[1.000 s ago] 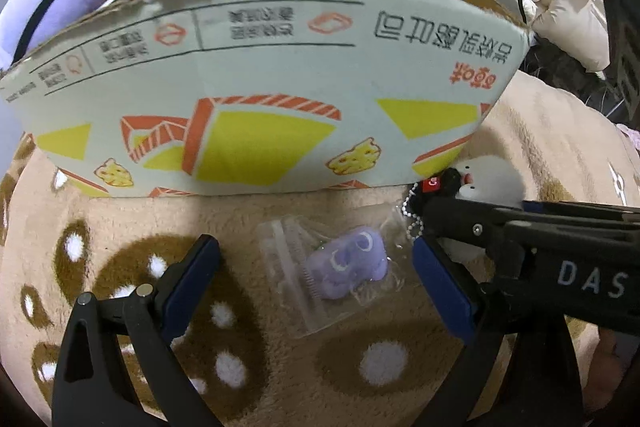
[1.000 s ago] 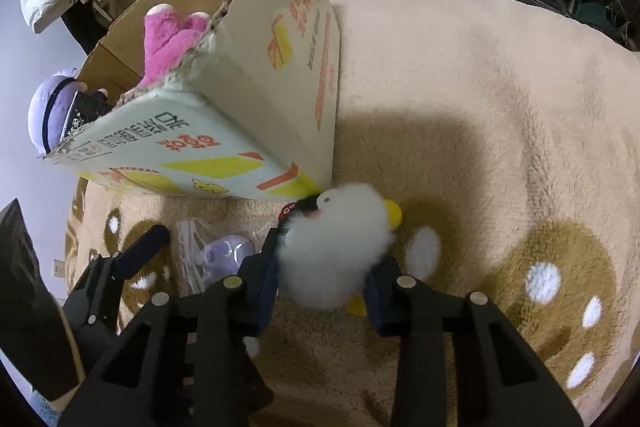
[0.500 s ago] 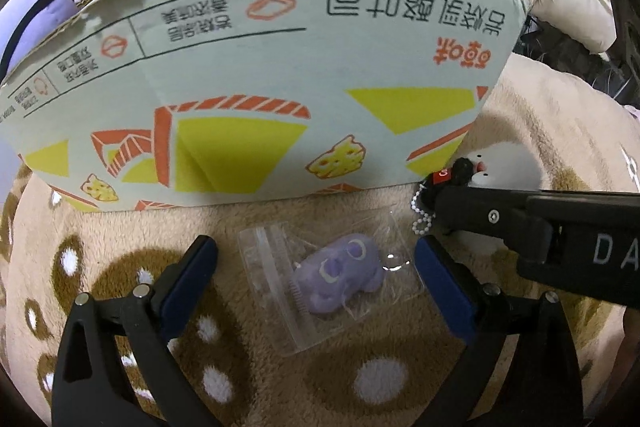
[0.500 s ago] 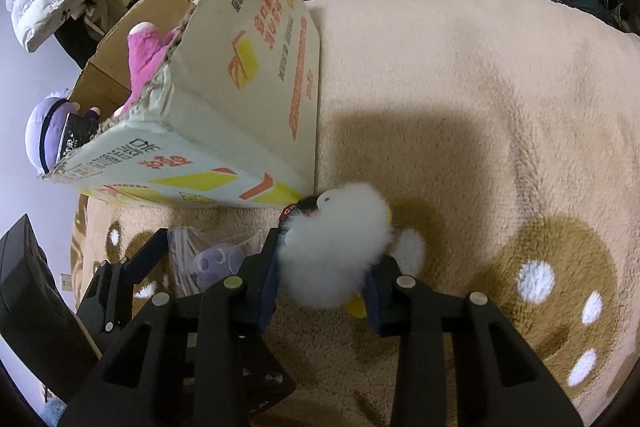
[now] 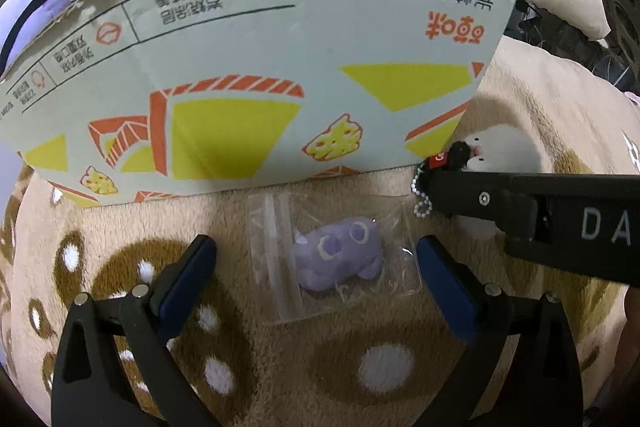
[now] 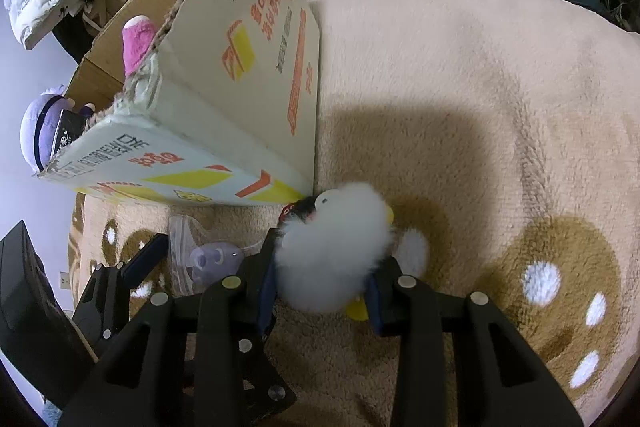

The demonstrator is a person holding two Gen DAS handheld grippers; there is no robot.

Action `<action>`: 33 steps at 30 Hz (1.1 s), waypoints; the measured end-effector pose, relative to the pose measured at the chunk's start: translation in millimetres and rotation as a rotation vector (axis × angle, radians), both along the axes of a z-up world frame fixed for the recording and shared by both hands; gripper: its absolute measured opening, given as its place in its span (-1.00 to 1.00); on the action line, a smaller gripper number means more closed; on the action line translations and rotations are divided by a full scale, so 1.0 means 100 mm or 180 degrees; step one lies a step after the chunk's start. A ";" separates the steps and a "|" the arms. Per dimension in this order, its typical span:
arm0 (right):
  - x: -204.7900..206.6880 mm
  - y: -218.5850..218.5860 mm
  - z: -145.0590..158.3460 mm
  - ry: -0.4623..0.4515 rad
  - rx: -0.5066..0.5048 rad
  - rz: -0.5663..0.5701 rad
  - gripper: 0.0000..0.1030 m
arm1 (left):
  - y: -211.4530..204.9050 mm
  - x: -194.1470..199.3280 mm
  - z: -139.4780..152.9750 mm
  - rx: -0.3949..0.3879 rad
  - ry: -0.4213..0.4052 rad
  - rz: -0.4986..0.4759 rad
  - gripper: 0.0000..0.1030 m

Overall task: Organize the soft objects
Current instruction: 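Grasp the bagged purple toy with the left tool while the right tool grasps the white chick plush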

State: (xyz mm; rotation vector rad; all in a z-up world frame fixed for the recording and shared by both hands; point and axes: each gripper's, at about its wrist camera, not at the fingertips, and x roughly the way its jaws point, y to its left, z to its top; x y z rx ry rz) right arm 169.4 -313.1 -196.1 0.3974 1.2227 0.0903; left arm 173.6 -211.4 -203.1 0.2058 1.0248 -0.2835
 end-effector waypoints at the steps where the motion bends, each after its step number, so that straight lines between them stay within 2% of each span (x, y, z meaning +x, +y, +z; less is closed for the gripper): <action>1: 0.00 0.00 0.00 -0.0001 -0.0002 0.0001 -0.24 | 0.01 0.00 0.00 -0.0008 0.0004 0.0001 0.90; 11: -0.02 0.02 -0.02 0.0010 -0.0041 0.0019 -0.24 | 0.10 -0.12 -0.03 0.0028 -0.0062 -0.0025 0.68; 16: -0.04 0.05 -0.02 0.0019 -0.0050 0.0030 -0.24 | 0.16 -0.15 0.02 0.0051 -0.0069 0.0031 0.39; 23: -0.09 0.07 0.02 -0.0006 -0.0084 0.0082 -0.29 | 0.33 -0.13 0.08 -0.0110 -0.0029 0.0109 0.22; 30: -0.20 0.04 0.05 -0.0019 0.0023 0.0039 -0.30 | 0.51 -0.11 0.15 -0.0263 0.0039 0.0174 0.03; 33: -0.24 0.06 0.08 -0.0031 -0.0008 0.0045 -0.30 | 0.59 -0.14 0.17 -0.0334 0.0068 0.0201 0.00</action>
